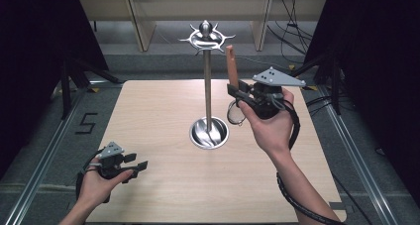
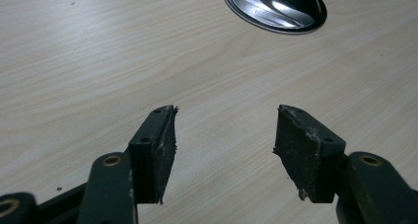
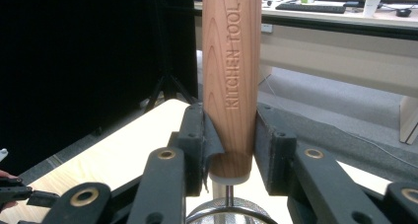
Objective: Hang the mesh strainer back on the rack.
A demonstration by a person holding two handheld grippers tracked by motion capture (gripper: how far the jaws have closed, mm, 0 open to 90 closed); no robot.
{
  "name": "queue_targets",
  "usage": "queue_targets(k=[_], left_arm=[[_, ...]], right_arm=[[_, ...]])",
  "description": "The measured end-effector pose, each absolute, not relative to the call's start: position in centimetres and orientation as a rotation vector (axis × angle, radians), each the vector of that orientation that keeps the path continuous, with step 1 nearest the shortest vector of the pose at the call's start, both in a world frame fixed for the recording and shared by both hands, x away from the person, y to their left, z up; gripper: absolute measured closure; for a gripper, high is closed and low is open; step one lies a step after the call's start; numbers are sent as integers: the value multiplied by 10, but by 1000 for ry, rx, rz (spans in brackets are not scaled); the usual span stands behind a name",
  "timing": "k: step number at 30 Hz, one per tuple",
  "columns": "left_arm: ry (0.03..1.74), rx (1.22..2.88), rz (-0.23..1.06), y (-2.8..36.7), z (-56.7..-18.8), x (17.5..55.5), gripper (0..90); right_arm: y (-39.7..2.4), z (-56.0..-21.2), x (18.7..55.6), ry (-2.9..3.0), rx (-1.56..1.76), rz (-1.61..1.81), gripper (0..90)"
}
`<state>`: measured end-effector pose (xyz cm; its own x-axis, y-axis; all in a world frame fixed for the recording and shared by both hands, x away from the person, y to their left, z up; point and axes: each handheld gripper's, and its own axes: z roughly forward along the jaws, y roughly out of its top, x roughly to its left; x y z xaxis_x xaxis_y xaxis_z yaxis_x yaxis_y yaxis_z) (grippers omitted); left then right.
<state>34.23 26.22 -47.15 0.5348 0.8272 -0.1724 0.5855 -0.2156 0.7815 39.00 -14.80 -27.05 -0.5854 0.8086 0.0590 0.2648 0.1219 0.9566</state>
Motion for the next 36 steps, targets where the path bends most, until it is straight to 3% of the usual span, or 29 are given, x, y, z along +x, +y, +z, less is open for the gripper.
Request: queue_targets(k=[26, 36], left_arm=[[1154, 1916, 355, 264, -471, 342, 398], [1161, 1910, 364, 265, -471, 341, 398]], right_arm=[[-129, -279, 409, 1940, 1063, 1474, 686], [-139, -289, 396, 1961, 1003, 1392, 566]])
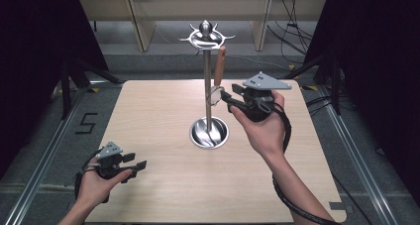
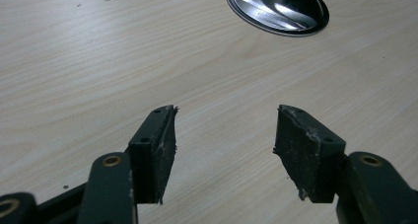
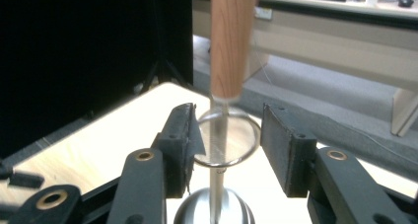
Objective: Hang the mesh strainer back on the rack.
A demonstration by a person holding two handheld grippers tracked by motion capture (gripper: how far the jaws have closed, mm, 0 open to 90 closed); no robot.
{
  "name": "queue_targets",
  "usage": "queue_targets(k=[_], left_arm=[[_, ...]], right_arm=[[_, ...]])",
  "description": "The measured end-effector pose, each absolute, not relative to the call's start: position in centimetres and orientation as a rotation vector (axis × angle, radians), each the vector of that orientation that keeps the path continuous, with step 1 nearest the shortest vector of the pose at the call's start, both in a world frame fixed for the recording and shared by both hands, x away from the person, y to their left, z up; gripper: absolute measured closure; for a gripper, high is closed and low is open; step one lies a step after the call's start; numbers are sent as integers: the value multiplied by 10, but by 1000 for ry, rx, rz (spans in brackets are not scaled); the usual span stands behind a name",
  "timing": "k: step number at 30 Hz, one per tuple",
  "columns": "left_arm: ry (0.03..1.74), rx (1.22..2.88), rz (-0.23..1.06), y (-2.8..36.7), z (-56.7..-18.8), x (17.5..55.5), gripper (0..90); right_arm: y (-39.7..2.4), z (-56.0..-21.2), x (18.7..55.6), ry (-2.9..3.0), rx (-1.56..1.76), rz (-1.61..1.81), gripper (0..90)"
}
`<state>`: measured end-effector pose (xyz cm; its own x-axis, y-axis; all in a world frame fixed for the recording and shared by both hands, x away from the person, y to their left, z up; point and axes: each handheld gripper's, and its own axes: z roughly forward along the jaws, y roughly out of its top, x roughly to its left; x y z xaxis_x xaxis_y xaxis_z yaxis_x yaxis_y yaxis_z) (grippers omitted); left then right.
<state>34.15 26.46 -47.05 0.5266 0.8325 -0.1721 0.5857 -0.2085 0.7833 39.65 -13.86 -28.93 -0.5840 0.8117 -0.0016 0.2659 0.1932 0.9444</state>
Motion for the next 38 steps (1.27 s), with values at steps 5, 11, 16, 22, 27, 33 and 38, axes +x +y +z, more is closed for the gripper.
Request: queue_targets(k=[5, 11, 16, 22, 27, 33, 38], left_arm=[[1166, 1919, 383, 264, -470, 342, 396], [1191, 1892, 394, 267, -470, 342, 393], [1194, 1884, 389, 266, -470, 342, 394], [1202, 1884, 374, 267, -471, 342, 394], [1202, 1873, 380, 266, -471, 342, 394], [1187, 1884, 380, 267, -470, 343, 395], [1189, 1871, 372, 264, -471, 344, 395]], right_arm=[[-162, -309, 384, 2020, 1012, 1325, 564], [-191, -344, 363, 2102, 1063, 1215, 567], [-222, -373, 356, 2143, 1119, 1129, 567], [-261, -408, 351, 2140, 1238, 1038, 565], [-281, -436, 348, 2136, 1442, 1030, 570], [-286, -454, 349, 2161, 1494, 979, 585], [-272, -458, 348, 2215, 1458, 995, 588]])
